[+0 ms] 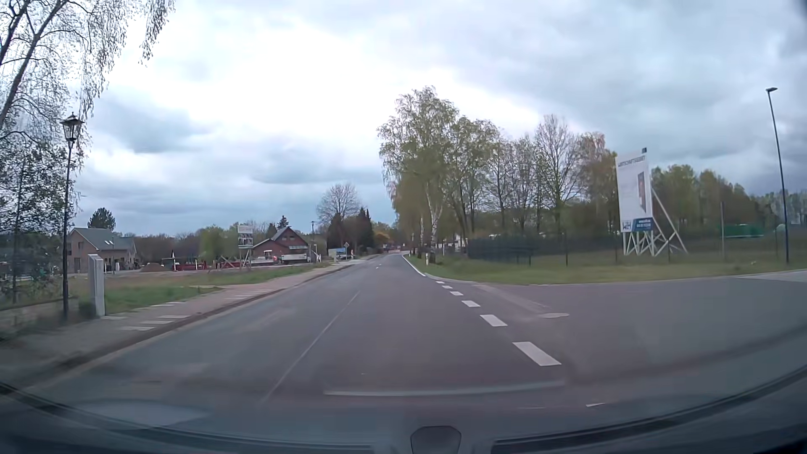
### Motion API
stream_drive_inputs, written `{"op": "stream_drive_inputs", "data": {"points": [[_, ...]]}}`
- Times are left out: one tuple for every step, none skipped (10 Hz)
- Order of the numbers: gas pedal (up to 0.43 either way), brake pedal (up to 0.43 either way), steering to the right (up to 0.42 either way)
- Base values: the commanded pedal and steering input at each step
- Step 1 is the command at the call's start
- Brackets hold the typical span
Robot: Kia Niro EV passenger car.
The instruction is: Follow the waypoints while adhering to traffic rules and regulations
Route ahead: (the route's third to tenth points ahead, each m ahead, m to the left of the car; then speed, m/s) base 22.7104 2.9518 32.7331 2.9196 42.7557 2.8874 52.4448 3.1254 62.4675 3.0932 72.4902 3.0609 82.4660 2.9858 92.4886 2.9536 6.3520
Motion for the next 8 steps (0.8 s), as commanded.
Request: {"op": "stream_drive_inputs", "data": {"points": [[0.047, 0.0, -0.008], [0.047, 0.0, -0.007], [0.047, 0.0, -0.007], [0.047, 0.0, -0.007], [0.047, 0.0, -0.007], [0.047, 0.0, -0.006], [0.047, 0.0, -0.006], [0.047, 0.0, -0.006]]}}
